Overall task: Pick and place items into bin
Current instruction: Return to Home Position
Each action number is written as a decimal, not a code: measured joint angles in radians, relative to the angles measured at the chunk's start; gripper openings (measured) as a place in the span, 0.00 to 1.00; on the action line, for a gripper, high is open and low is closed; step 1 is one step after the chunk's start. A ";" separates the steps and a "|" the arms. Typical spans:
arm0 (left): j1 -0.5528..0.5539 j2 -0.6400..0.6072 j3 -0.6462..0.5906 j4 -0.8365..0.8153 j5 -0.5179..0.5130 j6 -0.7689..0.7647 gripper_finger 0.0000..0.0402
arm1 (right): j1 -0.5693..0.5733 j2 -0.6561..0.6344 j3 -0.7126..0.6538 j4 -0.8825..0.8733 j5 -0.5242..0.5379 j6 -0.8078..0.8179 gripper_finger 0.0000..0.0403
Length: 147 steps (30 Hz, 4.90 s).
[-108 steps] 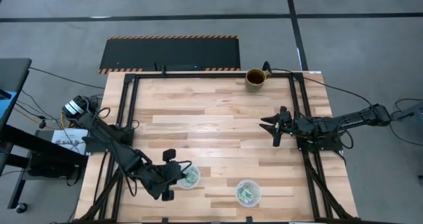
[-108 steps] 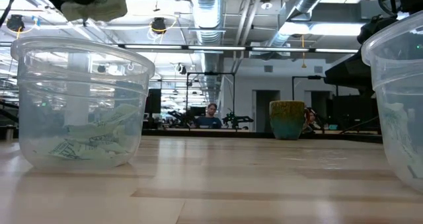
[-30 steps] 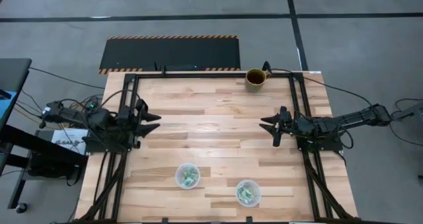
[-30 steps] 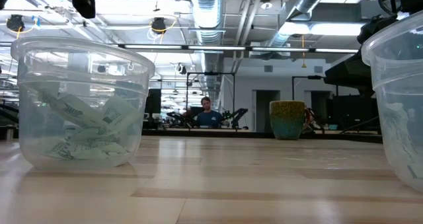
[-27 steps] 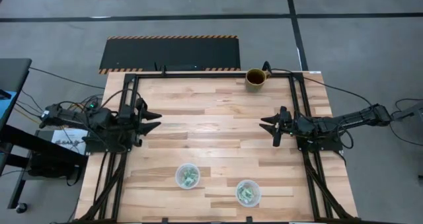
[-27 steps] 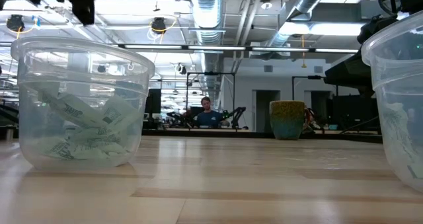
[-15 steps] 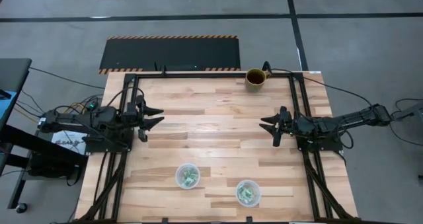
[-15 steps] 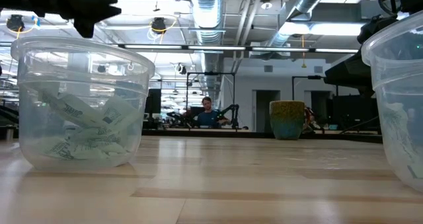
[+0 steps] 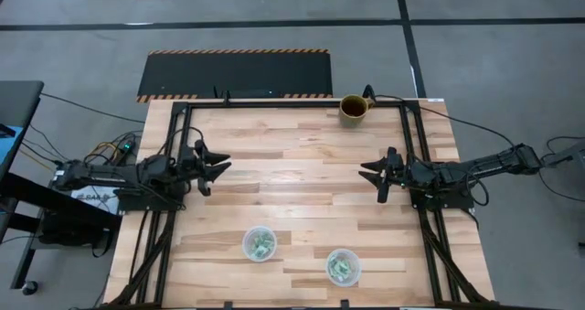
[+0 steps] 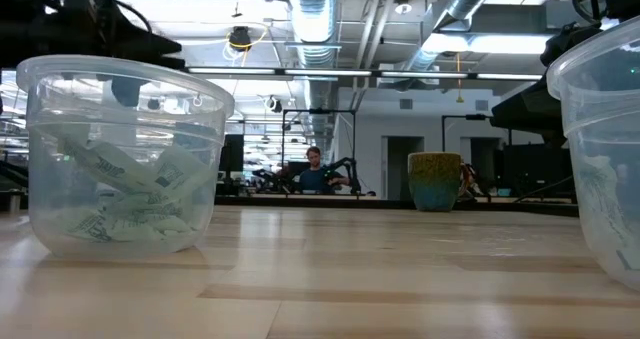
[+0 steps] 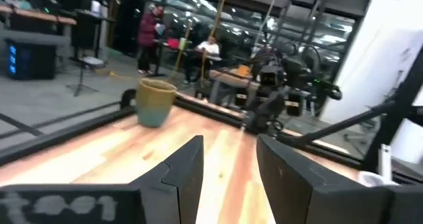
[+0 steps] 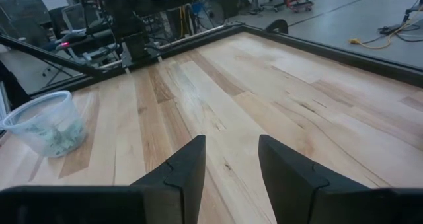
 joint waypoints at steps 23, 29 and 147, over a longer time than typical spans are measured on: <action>-0.005 -0.214 -0.003 -0.140 -0.013 -0.016 0.32 | 0.000 0.000 0.000 0.000 0.000 0.000 0.33; -0.005 -0.217 -0.003 -0.153 -0.083 -0.018 0.32 | 0.000 0.000 0.000 0.000 0.000 0.000 0.33; -0.005 -0.215 -0.005 -0.251 -0.092 -0.053 0.32 | 0.000 0.000 0.000 0.000 0.000 0.000 0.33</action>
